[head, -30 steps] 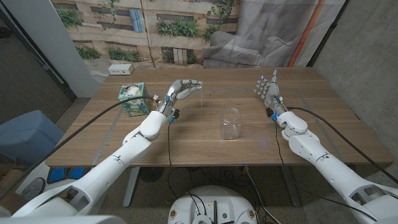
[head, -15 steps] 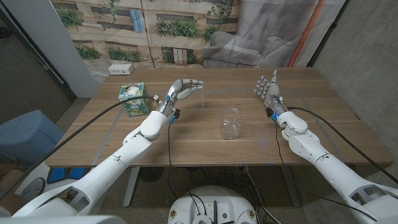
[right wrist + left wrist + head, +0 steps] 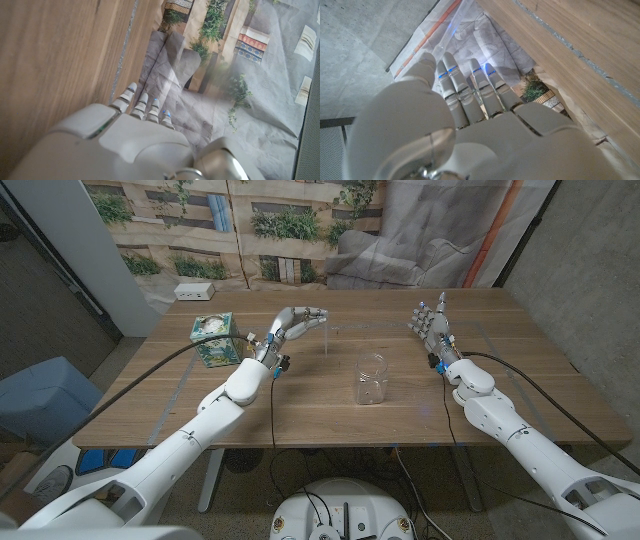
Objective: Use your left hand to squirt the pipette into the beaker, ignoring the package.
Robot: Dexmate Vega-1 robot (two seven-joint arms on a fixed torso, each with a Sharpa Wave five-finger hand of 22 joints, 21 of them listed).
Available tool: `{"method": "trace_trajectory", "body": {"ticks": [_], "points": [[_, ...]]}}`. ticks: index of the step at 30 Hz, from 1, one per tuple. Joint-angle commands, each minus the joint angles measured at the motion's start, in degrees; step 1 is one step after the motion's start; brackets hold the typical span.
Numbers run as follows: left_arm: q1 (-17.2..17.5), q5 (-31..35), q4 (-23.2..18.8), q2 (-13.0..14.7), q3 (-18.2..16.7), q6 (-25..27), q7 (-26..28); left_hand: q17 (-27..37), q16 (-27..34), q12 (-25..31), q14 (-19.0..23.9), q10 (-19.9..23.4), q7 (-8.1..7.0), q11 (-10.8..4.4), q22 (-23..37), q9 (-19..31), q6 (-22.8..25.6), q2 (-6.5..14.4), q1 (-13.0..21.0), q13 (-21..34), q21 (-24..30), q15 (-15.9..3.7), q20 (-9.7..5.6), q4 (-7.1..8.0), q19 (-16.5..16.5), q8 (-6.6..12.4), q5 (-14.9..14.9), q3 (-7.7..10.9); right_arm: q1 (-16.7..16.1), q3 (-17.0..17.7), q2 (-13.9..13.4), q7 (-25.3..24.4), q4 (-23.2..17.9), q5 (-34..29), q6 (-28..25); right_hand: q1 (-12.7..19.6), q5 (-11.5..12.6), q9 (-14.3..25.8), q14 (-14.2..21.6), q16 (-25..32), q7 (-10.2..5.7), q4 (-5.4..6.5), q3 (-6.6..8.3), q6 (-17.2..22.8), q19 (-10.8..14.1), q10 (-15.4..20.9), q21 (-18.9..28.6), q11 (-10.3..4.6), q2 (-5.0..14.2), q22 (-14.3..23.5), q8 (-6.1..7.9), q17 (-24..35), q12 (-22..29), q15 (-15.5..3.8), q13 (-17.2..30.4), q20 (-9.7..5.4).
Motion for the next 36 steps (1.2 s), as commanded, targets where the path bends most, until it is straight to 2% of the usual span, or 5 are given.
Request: {"method": "trace_trajectory", "body": {"ticks": [1, 5, 23, 31, 36], "points": [[-0.7, 1.9, -1.3, 1.2, -0.4, -0.9, -0.1, 0.1, 0.2, 0.5, -0.3, 0.4, -0.08, 0.05, 0.1, 0.0, 0.6, 0.5, 0.1, 0.0, -0.1, -8.61, 0.01, -0.62, -0.2, 0.33, 0.3, 0.37, 0.0, 0.0, 0.0, 0.0, 0.0, 0.0, 0.0, 0.0, 0.3, 0.1, -0.5, 0.3, -0.55, -0.05, -0.44, 0.0, 0.4, -0.1, -0.2, -0.01, 3.34, 0.3, 0.18, 0.2, 0.1, -4.67, 0.1, 0.11], [-1.8, 4.0, -1.1, 2.3, -0.3, -2.4, -0.9, 0.1, 0.2, 0.5, -0.3, 0.4, -0.09, 0.03, 0.1, 0.0, 0.6, 0.6, 0.1, 0.0, -0.1, -8.48, 0.04, -0.65, -0.2, 0.35, 0.3, 0.45, 0.0, 0.0, 0.0, 0.0, 0.0, 0.0, 0.0, 0.0, 0.3, 0.1, -0.5, 0.4, -0.52, -0.04, -0.42, 0.0, 0.5, -0.2, -0.2, -0.65, 3.37, 0.3, 0.19, 0.2, 0.1, -4.80, 0.1, 0.14], [-3.8, 12.3, -2.5, 6.8, -0.8, -4.2, -1.9, 0.0, 0.1, 0.4, -0.5, 0.1, 0.00, 0.02, 0.1, 0.0, 0.4, 0.8, 0.0, 0.0, 0.0, -8.33, -0.11, -0.78, 0.2, 0.32, 0.4, 0.81, 0.0, 0.0, 0.0, 0.0, 0.0, 0.0, 0.0, 0.0, 0.3, 0.1, -0.6, 0.3, -0.51, -0.05, -0.43, 0.0, 0.4, 0.4, -0.2, -0.16, 3.36, 0.3, 0.21, 0.2, 0.3, -4.75, 0.2, 0.14], [-2.6, 18.7, -5.2, 9.5, -1.3, -2.6, 0.1, 0.0, 0.1, 0.4, -0.5, 0.0, -0.05, 0.03, 0.1, 0.1, 0.3, 1.0, 0.0, 0.0, 0.1, -8.30, -0.12, -0.78, 0.2, 0.28, 0.4, 1.01, 0.0, 0.0, 0.0, 0.0, 0.1, 0.0, 0.0, 0.0, 0.3, 0.1, -0.6, 0.3, -0.46, -0.04, -0.43, 0.1, 0.5, -0.1, -0.2, -0.48, 3.37, 0.3, 0.23, 0.2, 0.1, -4.76, 0.2, 0.12], [-1.6, 18.4, -5.4, 10.6, -1.6, -2.4, -0.3, 0.0, 0.0, 0.3, -0.7, -0.2, -0.14, 0.01, 0.2, 0.1, 0.1, 1.0, 0.1, 0.0, 0.1, -8.34, -0.17, -0.90, 0.3, 0.22, 0.4, 1.14, 0.0, 0.0, 0.0, 0.0, 0.0, 0.0, 0.0, 0.0, 0.3, 0.1, -0.5, 0.4, -0.48, -0.05, -0.43, -0.1, 0.5, 0.3, -0.2, -0.27, 3.36, 0.3, 0.17, 0.2, 0.2, -4.81, 0.1, 0.14]]}}
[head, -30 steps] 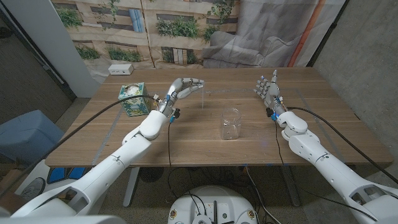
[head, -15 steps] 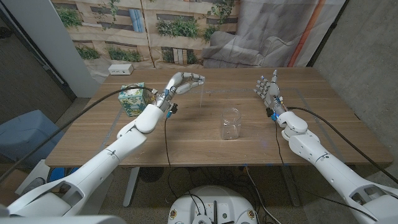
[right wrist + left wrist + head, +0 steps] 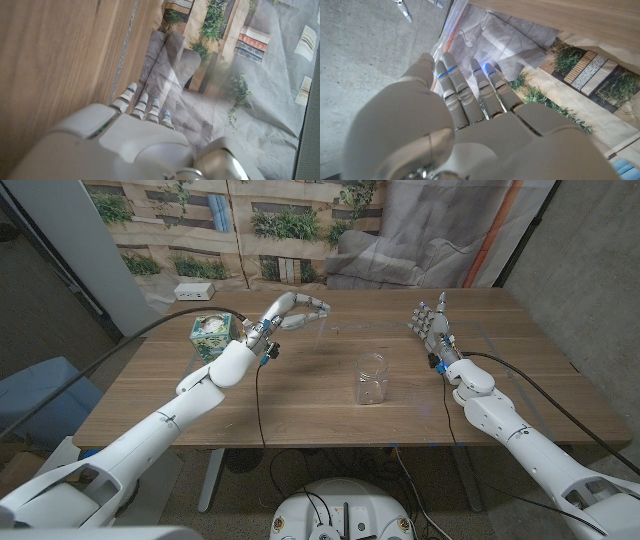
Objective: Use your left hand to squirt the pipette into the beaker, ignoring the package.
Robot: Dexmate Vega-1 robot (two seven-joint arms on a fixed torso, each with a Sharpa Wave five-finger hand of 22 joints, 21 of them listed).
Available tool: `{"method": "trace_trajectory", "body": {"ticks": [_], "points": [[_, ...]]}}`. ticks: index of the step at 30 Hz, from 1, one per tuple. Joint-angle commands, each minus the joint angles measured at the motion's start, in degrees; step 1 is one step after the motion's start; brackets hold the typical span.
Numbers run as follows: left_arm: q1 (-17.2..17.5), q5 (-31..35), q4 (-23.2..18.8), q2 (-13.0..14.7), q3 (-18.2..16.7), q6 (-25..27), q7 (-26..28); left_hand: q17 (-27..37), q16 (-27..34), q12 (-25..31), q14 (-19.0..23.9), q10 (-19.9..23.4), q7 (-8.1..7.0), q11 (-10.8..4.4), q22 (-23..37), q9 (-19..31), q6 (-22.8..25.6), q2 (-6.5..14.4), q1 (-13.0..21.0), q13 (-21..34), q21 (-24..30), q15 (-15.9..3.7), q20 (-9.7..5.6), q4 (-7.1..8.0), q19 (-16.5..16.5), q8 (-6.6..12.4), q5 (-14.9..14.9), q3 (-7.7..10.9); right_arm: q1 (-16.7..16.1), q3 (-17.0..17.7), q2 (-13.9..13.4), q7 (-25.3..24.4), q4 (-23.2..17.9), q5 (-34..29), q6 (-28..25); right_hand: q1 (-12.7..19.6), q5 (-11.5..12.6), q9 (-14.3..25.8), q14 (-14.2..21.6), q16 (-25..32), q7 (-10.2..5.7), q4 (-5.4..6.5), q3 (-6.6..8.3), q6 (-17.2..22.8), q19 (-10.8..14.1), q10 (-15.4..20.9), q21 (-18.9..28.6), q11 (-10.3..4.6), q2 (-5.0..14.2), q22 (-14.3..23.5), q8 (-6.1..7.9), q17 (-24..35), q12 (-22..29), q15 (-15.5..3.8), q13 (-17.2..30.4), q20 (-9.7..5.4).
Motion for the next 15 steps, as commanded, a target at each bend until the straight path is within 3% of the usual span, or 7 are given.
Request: {"method": "trace_trajectory", "body": {"ticks": [1, 15], "points": [[1.8, 4.5, -1.8, 3.5, -0.8, 1.1, 0.8, 0.2, 0.0, 0.1, -0.3, -0.2, -0.07, -0.10, 0.1, 0.1, -0.3, 0.5, 0.1, 0.0, 0.1, -8.50, -0.19, -0.14, 0.3, 0.19, 0.4, 0.40, 0.0, 0.0, 0.0, 0.0, 0.0, 0.0, 0.0, 0.0, 0.3, 0.1, -0.5, 0.4, -0.45, -0.04, -0.43, 0.1, 0.4, 0.6, -0.2, -0.33, 3.37, 0.3, 0.23, 0.2, 0.3, -4.81, 0.1, 0.14], [4.1, 4.9, -3.6, 7.4, -1.9, 2.7, -0.8, 0.2, 0.0, -0.2, -1.1, -1.5, -0.67, -0.32, 0.2, 0.2, -1.8, 0.6, 1.6, 0.0, 0.0, -8.54, -0.11, -0.87, 0.0, -0.14, 0.4, 0.79, 0.0, 0.0, 0.0, 0.0, 0.0, 0.0, -0.1, 0.0, 0.3, 0.1, -0.5, 0.4, -0.41, -0.05, -0.44, 0.1, 0.4, 0.6, -0.2, -0.18, 3.34, 0.3, 0.22, 0.2, 0.3, -4.77, 0.2, 0.12]]}}
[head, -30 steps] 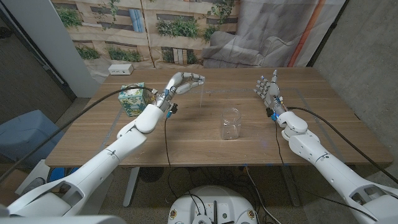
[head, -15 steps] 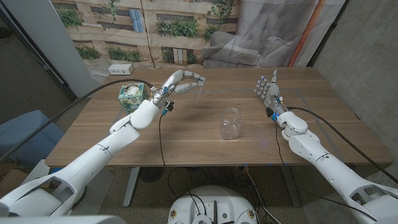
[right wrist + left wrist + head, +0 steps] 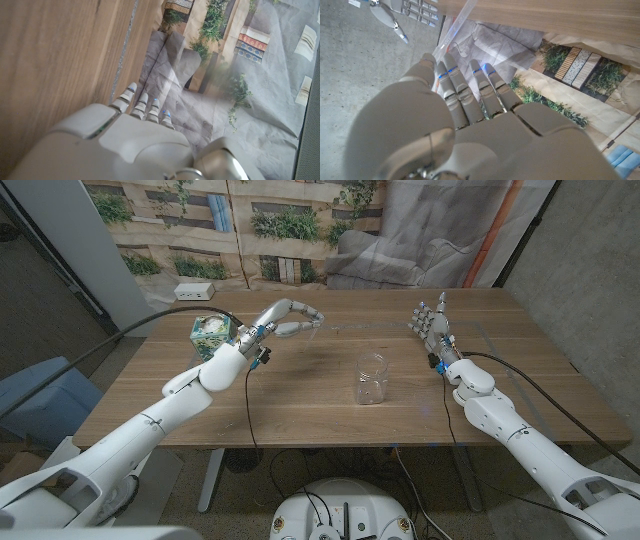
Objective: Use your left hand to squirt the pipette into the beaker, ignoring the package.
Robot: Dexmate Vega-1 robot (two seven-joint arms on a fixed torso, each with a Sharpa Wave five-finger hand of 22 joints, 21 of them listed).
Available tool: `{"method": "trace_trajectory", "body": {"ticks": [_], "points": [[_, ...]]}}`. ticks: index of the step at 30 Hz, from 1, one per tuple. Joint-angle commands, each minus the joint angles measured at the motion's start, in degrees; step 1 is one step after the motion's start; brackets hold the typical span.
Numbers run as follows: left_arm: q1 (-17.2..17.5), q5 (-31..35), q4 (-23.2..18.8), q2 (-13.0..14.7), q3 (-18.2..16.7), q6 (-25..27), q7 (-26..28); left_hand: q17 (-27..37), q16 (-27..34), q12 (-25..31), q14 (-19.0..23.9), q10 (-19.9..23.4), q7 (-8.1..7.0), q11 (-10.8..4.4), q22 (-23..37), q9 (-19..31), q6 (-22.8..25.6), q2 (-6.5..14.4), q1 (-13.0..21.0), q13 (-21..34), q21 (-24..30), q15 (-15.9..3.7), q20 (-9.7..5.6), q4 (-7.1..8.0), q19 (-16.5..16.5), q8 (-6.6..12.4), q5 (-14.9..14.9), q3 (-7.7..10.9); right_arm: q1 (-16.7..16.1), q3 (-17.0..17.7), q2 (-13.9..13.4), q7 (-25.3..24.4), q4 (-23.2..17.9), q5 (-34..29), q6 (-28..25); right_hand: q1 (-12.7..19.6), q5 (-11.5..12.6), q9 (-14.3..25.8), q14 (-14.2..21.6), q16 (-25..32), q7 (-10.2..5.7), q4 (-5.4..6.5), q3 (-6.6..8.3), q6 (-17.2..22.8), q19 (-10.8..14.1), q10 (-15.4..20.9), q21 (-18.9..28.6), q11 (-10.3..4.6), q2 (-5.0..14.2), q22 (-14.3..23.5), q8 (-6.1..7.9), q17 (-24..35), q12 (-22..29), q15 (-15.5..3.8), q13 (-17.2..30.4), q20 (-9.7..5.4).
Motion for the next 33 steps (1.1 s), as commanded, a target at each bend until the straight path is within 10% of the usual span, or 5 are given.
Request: {"method": "trace_trajectory", "body": {"ticks": [1, 33], "points": [[2.0, 0.8, -1.7, 3.4, -0.9, 1.5, -1.4, 0.1, 0.1, -0.2, -0.3, -0.9, -0.28, -0.10, 0.2, 0.2, -0.7, 0.0, 1.1, 0.0, 0.0, -8.47, -0.05, -0.42, -0.1, -0.15, 0.4, 0.33, 0.0, 0.0, 0.0, 0.0, 0.0, 0.0, 0.0, 0.0, 0.3, 0.1, -0.5, 0.3, -0.44, -0.05, -0.44, 0.1, 0.6, -0.8, -0.1, 0.10, 3.34, 0.3, 0.22, 0.2, -0.2, -4.70, 0.1, -0.06], [8.6, 14.8, -12.8, 11.6, -3.6, 11.6, 1.8, 0.2, 0.2, -0.2, -1.0, -2.5, -0.29, -0.04, 0.3, 0.4, -1.8, 1.0, 2.2, 0.1, 0.0, -8.21, 0.11, -0.09, -0.2, 0.05, 0.5, 0.79, 0.0, 0.0, 0.0, 0.0, 0.0, 0.0, 0.0, 0.0, 0.3, 0.1, -0.4, 0.4, -0.43, -0.04, -0.43, 0.0, 0.4, 1.0, -0.2, -0.16, 3.37, 0.3, 0.16, 0.2, 0.5, -4.82, 0.1, 0.12]]}}
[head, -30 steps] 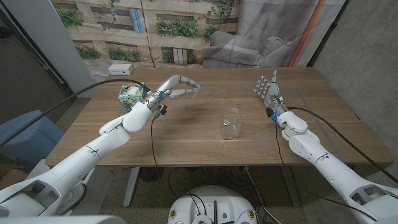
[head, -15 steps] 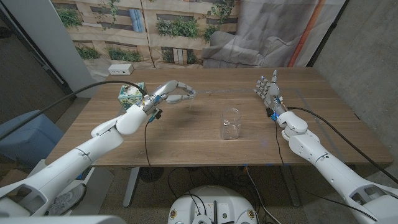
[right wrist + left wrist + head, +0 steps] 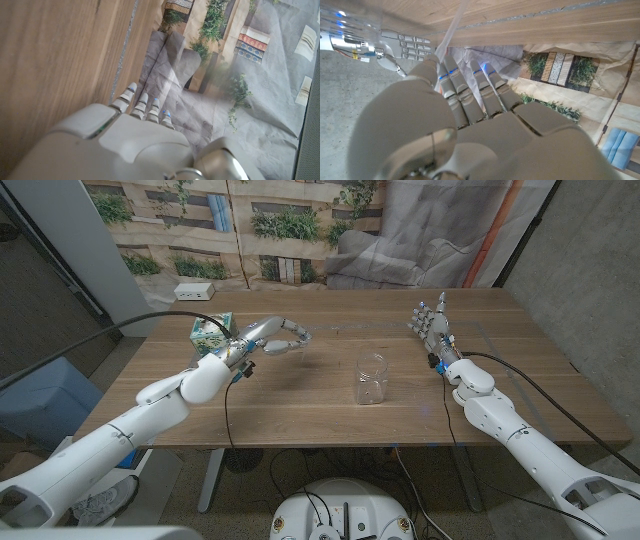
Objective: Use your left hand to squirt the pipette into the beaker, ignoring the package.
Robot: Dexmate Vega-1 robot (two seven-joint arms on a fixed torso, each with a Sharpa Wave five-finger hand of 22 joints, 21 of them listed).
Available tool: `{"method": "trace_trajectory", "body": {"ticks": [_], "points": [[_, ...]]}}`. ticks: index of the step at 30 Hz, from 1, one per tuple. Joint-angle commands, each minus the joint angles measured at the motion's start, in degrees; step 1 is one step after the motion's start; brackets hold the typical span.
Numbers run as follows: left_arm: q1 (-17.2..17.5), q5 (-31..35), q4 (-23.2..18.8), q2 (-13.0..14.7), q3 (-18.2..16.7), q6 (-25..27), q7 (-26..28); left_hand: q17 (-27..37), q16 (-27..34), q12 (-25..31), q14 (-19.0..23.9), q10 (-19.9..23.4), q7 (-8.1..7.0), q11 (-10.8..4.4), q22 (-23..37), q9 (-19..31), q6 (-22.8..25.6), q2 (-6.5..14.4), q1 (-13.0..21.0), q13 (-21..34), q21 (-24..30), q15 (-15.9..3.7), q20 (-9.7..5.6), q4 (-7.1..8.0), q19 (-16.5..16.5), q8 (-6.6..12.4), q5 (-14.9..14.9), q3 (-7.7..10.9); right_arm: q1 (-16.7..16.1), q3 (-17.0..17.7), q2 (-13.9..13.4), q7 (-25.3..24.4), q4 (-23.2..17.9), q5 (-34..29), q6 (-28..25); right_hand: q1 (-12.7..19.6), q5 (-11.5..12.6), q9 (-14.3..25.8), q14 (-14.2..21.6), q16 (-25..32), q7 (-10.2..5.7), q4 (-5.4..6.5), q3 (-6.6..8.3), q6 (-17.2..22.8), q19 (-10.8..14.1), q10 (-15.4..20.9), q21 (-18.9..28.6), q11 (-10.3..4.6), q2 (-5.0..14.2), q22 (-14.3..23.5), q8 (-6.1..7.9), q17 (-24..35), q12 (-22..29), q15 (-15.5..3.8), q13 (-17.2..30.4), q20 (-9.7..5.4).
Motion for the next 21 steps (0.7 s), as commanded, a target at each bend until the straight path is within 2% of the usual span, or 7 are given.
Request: {"method": "trace_trajectory", "body": {"ticks": [1, 2, 8, 10, 15, 19, 21], "points": [[2.2, 6.9, -5.3, 3.6, -1.1, 6.0, 0.9, 0.2, 0.2, 0.2, -0.3, -0.2, 0.09, 0.04, 0.1, 0.2, -0.3, 0.2, 0.5, 0.1, 0.0, -8.43, -0.21, 0.11, 0.1, 0.01, 0.2, 0.55, 0.0, 0.0, 0.0, 0.1, 0.0, 0.0, 0.0, 0.0, 0.3, 0.1, -0.4, 0.4, -0.42, -0.04, -0.43, 0.0, 0.4, 1.1, -0.2, -0.10, 3.37, 0.3, 0.16, 0.2, 0.6, -4.80, 0.1, 0.13], [2.4, 7.4, -5.9, 3.8, -1.3, 6.9, 1.1, 0.2, 0.2, 0.3, -0.4, -0.2, 0.07, 0.04, 0.1, 0.2, -0.3, 0.2, 0.5, 0.1, 0.1, -8.46, -0.25, 0.10, 0.2, 0.04, 0.2, 0.57, 0.0, 0.0, 0.0, 0.0, 0.0, 0.0, 0.0, 0.0, 0.2, 0.1, -0.4, 0.4, -0.45, -0.05, -0.44, 0.1, 0.4, 0.0, -0.2, -0.07, 3.34, 0.3, 0.19, 0.2, 0.1, -4.78, 0.1, 0.15], [2.2, 10.2, -7.8, 4.8, -1.6, 9.2, 1.5, 0.2, 0.3, 0.4, -0.2, -0.1, 0.15, 0.06, 0.1, 0.3, 0.0, 0.5, 0.7, 0.2, 0.1, -8.59, -0.34, 0.10, 0.3, 0.20, 0.2, 0.69, 0.0, 0.0, -0.1, 0.0, 0.0, 0.0, 0.0, 0.0, 0.2, 0.1, -0.5, 0.3, -0.57, -0.04, -0.43, 0.1, 0.5, 0.6, -0.2, -0.08, 3.37, 0.3, 0.20, 0.2, 0.4, -4.86, 0.1, 0.14], [1.9, 11.1, -8.3, 5.2, -1.4, 10.2, 0.8, 0.2, 0.4, 0.5, -0.2, 0.1, 0.23, 0.07, 0.1, 0.3, 0.1, 0.6, 0.8, 0.2, 0.1, -8.63, -0.38, 0.11, 0.3, 0.27, 0.2, 0.72, 0.0, 0.0, -0.1, 0.0, 0.0, 0.0, 0.0, 0.0, 0.2, 0.1, -0.4, 0.4, -0.48, -0.04, -0.43, 0.1, 0.4, -0.2, -0.2, -0.33, 3.36, 0.3, 0.19, 0.2, 0.1, -4.90, 0.1, 0.13], [1.8, 12.7, -10.5, 6.7, -1.0, 14.1, -3.0, 0.2, 0.4, 0.6, -0.1, 0.2, 0.18, 0.07, 0.1, 0.3, 0.2, 0.6, 0.8, 0.2, 0.2, -8.57, -0.50, 0.12, 0.4, 0.33, 0.2, 0.74, -0.1, 0.0, -0.1, 0.0, -0.1, 0.0, -0.1, 0.0, 0.2, 0.1, -0.5, 0.3, -0.50, -0.04, -0.43, 0.1, 0.4, 0.3, -0.2, 0.10, 3.36, 0.3, 0.19, 0.2, 0.3, -4.78, 0.1, 0.14], [1.9, 14.8, -12.6, 8.0, -0.5, 17.6, -5.7, 0.2, 0.3, 0.6, -0.2, 0.3, 0.35, 0.07, 0.1, 0.3, 0.0, 0.7, 0.7, 0.2, 0.2, -8.42, -0.47, 0.18, 0.4, 0.27, 0.2, 0.80, 0.0, 0.0, 0.0, 0.1, 0.1, 0.0, 0.1, 0.0, 0.2, 0.1, -0.4, 0.3, -0.46, -0.04, -0.43, 0.1, 0.4, 0.2, -0.2, -0.46, 3.37, 0.3, 0.19, 0.2, 0.3, -4.76, 0.1, 0.13], [2.2, 15.3, -13.4, 8.5, -0.5, 18.8, -6.4, 0.2, 0.3, 0.6, -0.3, 0.1, 0.45, 0.07, 0.1, 0.3, 0.0, 0.6, 0.7, 0.2, 0.2, -8.40, -0.47, 0.17, 0.4, 0.27, 0.2, 0.83, 0.0, 0.0, 0.0, 0.1, 0.2, 0.0, 0.1, 0.0, 0.3, 0.1, -0.5, 0.3, -0.42, -0.05, -0.43, 0.0, 0.4, 0.7, -0.2, 0.06, 3.36, 0.3, 0.17, 0.2, 0.5, -4.77, 0.1, 0.13]]}}
